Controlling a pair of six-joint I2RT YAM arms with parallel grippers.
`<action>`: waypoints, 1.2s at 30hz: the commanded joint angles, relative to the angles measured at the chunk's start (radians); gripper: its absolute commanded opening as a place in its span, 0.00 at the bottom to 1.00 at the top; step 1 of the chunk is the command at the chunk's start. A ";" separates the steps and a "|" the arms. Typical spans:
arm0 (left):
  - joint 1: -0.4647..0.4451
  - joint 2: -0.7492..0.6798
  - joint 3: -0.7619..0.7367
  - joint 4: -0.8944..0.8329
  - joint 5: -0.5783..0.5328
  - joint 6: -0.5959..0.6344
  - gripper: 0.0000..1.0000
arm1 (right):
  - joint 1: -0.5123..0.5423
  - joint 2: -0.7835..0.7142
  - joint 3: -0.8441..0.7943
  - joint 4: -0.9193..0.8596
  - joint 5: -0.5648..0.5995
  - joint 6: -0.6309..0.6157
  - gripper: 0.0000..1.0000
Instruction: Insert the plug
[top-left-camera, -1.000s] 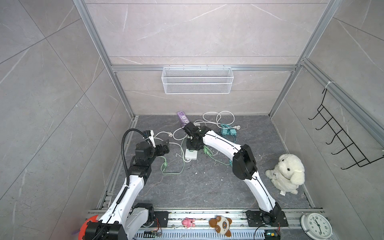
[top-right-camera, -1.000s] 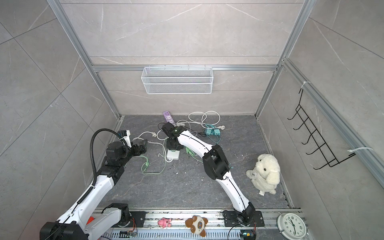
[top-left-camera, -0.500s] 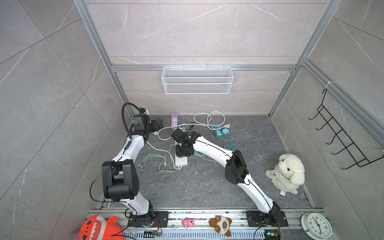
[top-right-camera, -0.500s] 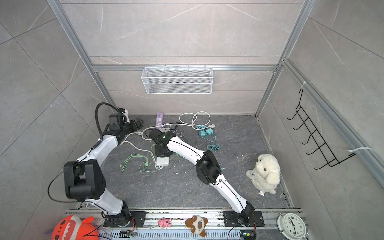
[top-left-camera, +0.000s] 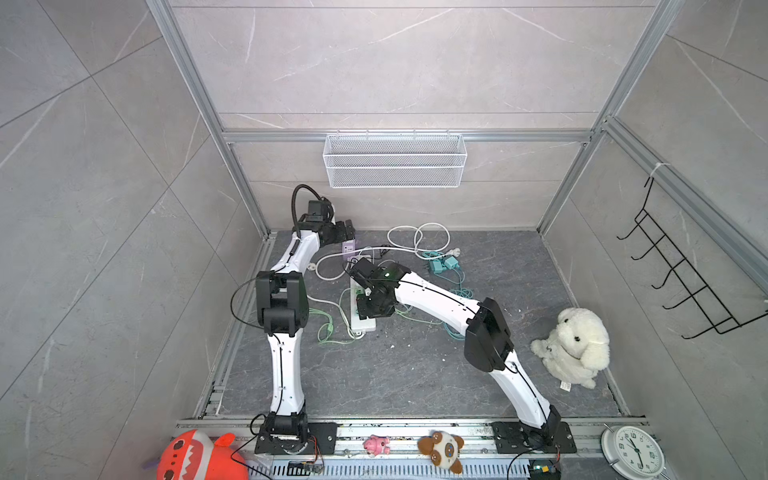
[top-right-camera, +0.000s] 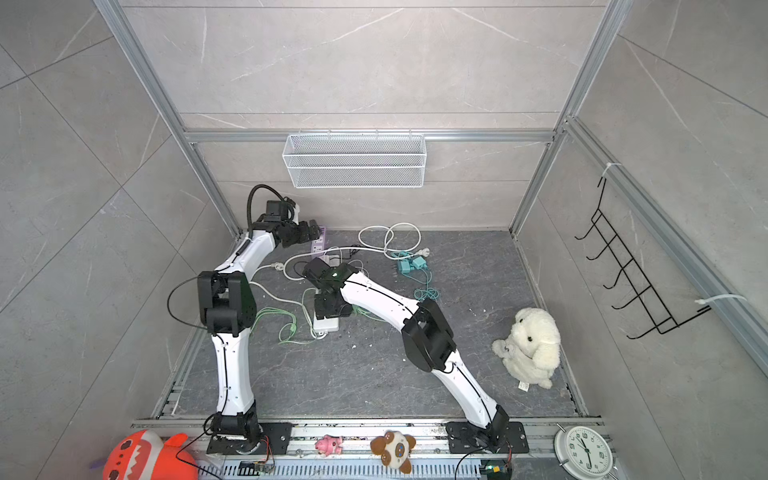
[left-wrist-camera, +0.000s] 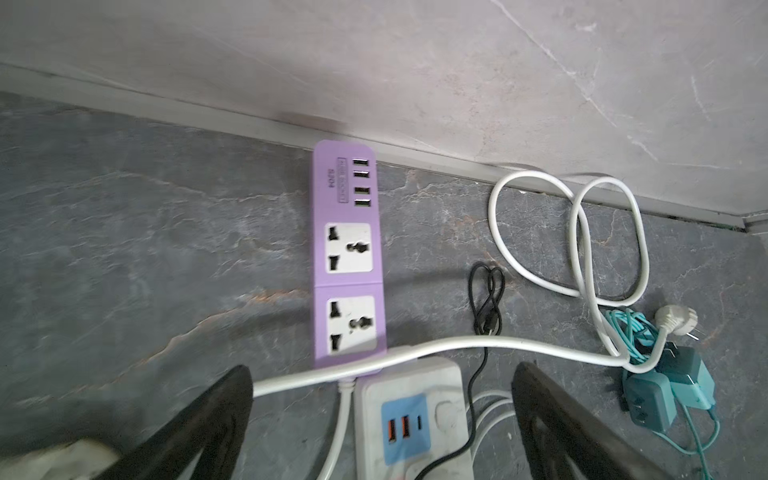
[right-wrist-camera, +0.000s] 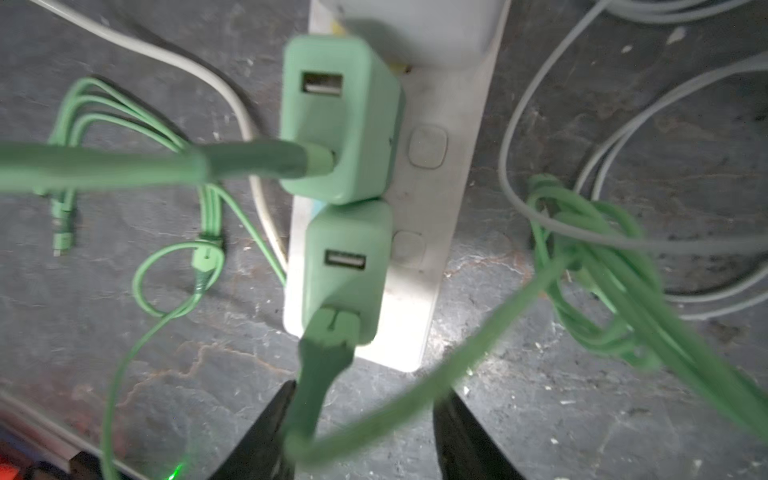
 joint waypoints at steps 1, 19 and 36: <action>-0.004 0.103 0.127 -0.104 -0.020 0.027 0.99 | -0.004 -0.131 -0.059 0.073 -0.057 -0.030 0.57; -0.029 0.396 0.429 -0.204 -0.174 -0.012 0.82 | -0.158 -0.562 -0.582 0.310 -0.136 -0.087 0.52; -0.104 0.252 0.398 -0.072 -0.169 0.074 0.33 | -0.315 -0.870 -0.921 0.272 0.099 -0.108 0.51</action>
